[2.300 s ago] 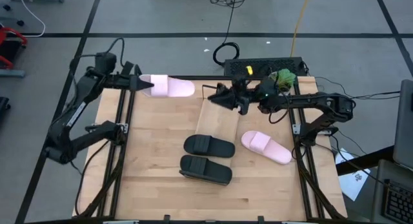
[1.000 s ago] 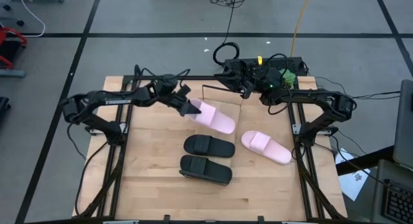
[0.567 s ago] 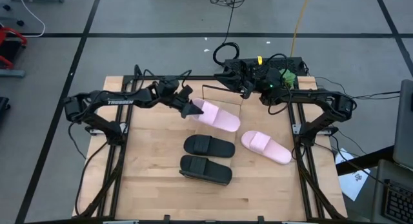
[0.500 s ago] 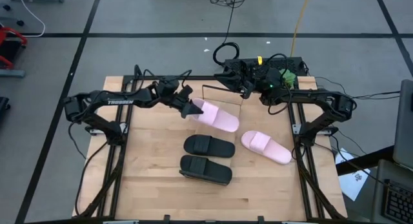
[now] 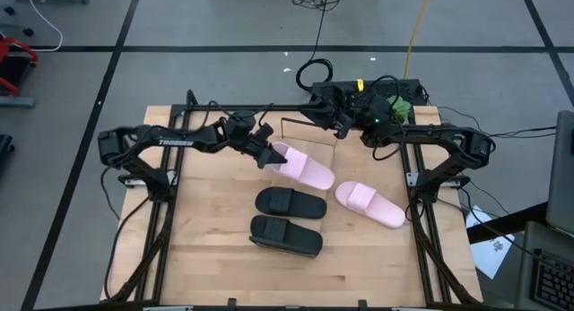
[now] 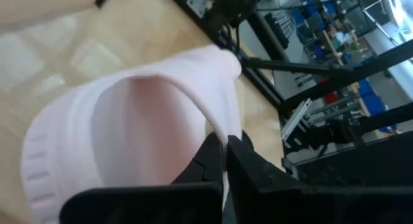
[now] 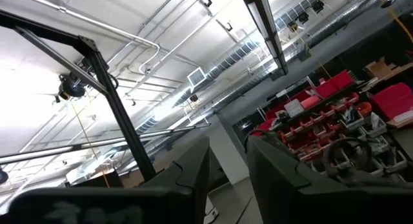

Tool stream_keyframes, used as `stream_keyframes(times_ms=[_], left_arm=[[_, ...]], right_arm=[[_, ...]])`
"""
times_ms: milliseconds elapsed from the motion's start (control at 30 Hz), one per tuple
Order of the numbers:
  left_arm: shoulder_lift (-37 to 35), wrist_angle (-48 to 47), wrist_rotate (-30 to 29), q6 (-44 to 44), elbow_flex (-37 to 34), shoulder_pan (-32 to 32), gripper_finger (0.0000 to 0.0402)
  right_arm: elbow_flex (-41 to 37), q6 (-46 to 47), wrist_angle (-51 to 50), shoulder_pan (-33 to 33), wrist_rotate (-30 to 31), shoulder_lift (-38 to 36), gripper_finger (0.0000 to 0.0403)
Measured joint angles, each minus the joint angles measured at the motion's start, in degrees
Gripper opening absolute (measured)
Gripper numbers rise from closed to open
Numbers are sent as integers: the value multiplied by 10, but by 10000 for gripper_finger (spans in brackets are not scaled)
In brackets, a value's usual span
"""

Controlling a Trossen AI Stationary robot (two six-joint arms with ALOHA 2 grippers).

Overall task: Pick and place slides into the shelf
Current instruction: Put the left pink slide on the shelf

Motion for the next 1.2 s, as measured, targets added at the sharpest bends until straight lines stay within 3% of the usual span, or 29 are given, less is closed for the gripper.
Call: stream_keyframes(times_ms=[467, 1200], left_arm=[[17, 14, 55, -30, 0, -34, 0], [18, -2, 69, -20, -1, 14, 0]], right_arm=[[0, 3, 0, 2, 0, 0, 93], [0, 15, 0, 2, -15, 0, 93]])
